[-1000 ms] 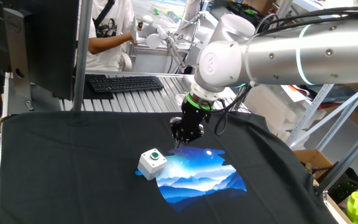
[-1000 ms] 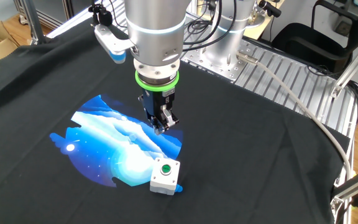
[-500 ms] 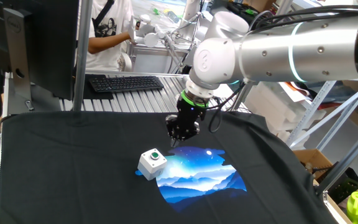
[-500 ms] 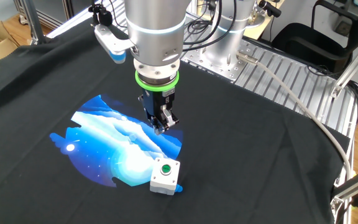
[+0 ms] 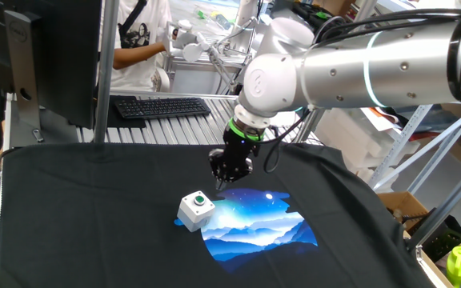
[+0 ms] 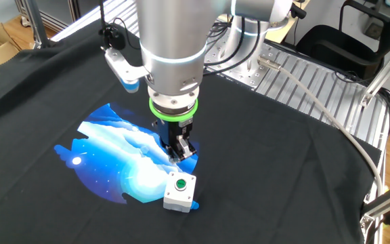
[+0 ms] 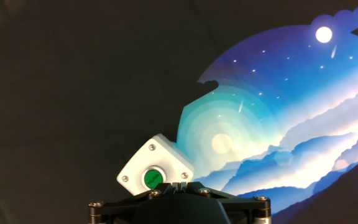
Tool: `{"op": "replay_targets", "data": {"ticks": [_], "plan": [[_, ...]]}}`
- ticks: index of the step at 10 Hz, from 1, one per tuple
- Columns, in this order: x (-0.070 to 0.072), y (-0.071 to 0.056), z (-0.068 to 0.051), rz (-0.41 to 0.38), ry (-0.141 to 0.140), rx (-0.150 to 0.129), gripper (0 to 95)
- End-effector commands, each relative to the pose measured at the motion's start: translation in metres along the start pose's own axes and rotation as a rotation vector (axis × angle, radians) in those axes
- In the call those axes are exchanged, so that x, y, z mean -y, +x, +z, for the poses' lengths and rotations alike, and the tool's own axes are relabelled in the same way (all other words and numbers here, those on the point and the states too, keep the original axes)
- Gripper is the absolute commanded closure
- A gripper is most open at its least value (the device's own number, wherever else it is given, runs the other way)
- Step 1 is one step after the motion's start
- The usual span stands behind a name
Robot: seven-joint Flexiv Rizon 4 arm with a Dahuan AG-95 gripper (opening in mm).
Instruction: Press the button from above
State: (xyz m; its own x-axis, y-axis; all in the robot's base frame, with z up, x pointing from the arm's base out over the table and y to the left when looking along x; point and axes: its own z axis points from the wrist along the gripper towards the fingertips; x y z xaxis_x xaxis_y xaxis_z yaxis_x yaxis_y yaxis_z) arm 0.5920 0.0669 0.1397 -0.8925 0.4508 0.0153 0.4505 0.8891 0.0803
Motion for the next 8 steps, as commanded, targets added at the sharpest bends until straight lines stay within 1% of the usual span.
{"op": "replay_targets", "data": {"ticks": [1,3,6,7,8], "plan": [[-0.003,0.002,0.002,0.005,0.006,0.005,95.0],[-0.006,0.002,0.004,0.012,-0.001,0.005,95.0],[-0.013,0.002,0.009,0.022,0.005,0.012,95.0],[-0.014,0.002,0.01,0.024,0.001,0.011,95.0],[-0.016,0.002,0.012,0.027,0.003,0.012,95.0]]}}
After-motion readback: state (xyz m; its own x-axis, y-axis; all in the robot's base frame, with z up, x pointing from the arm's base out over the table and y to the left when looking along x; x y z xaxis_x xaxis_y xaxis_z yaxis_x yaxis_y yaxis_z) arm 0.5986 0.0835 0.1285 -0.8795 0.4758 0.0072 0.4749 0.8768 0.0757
